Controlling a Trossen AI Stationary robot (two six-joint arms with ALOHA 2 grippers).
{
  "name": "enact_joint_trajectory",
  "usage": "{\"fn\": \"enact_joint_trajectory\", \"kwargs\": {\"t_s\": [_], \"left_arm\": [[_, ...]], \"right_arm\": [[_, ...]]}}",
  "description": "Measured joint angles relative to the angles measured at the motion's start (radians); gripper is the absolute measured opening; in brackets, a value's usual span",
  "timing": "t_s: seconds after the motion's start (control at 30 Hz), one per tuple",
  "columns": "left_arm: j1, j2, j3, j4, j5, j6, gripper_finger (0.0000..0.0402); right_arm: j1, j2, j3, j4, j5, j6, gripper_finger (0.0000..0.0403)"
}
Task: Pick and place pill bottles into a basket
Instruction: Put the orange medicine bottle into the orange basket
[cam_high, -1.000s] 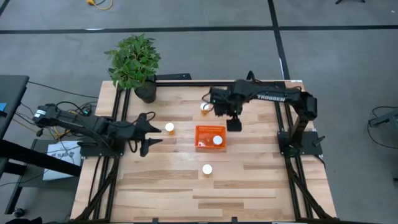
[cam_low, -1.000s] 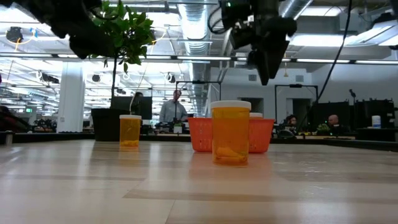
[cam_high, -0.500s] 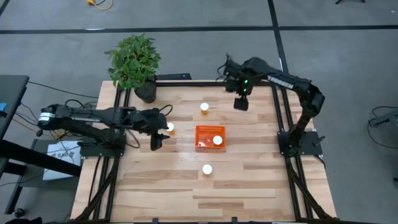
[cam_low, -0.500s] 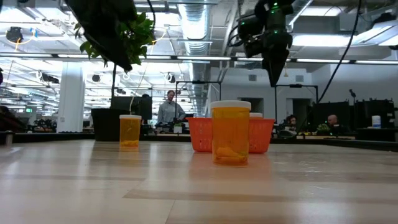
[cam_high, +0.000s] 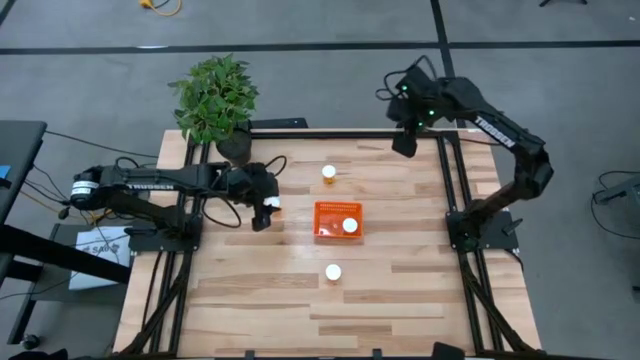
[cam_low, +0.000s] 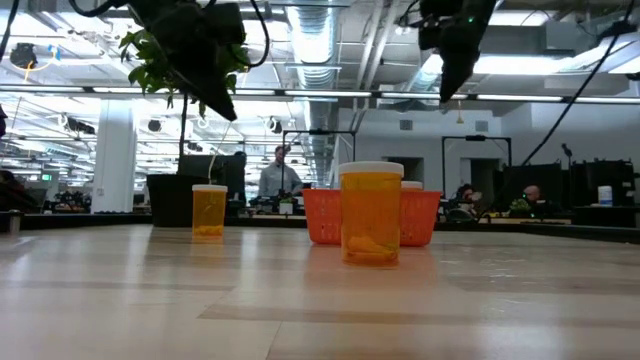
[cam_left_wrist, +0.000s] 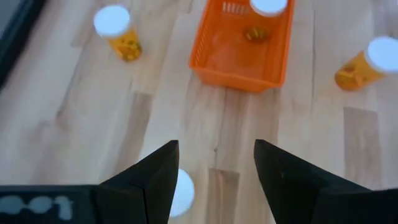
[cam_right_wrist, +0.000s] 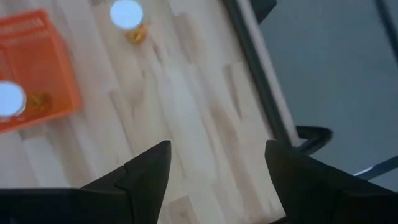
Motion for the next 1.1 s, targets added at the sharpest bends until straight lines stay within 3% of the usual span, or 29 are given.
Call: {"fn": "enact_joint_trajectory", "kwargs": {"t_s": [0.17, 0.37, 0.57, 0.77, 0.9, 1.1], "left_arm": [[0.000, 0.000, -0.001, -0.011, 0.002, -0.119, 0.0199], [0.003, 0.000, -0.003, -0.004, -0.039, -0.136, 0.0199], [0.043, 0.003, -0.003, -0.022, 0.026, -0.152, 0.0203], [0.063, 0.037, -0.005, -0.052, 0.055, -0.155, 0.0243], [0.063, 0.042, -0.005, -0.041, 0.022, -0.128, 0.0276], [0.064, 0.048, -0.005, -0.058, -0.024, -0.122, 0.0289]], "right_arm": [[-0.003, -0.032, 0.000, 0.015, 0.000, -0.007, 0.0256], [-0.003, -0.047, 0.000, 0.014, -0.001, -0.007, 0.0256], [-0.003, -0.048, 0.000, 0.014, -0.001, -0.008, 0.0256], [-0.003, -0.048, 0.000, 0.014, -0.001, -0.008, 0.0256], [-0.003, -0.048, 0.000, 0.013, -0.001, -0.008, 0.0256], [-0.003, -0.048, 0.000, 0.012, 0.000, -0.008, 0.0256]]}}
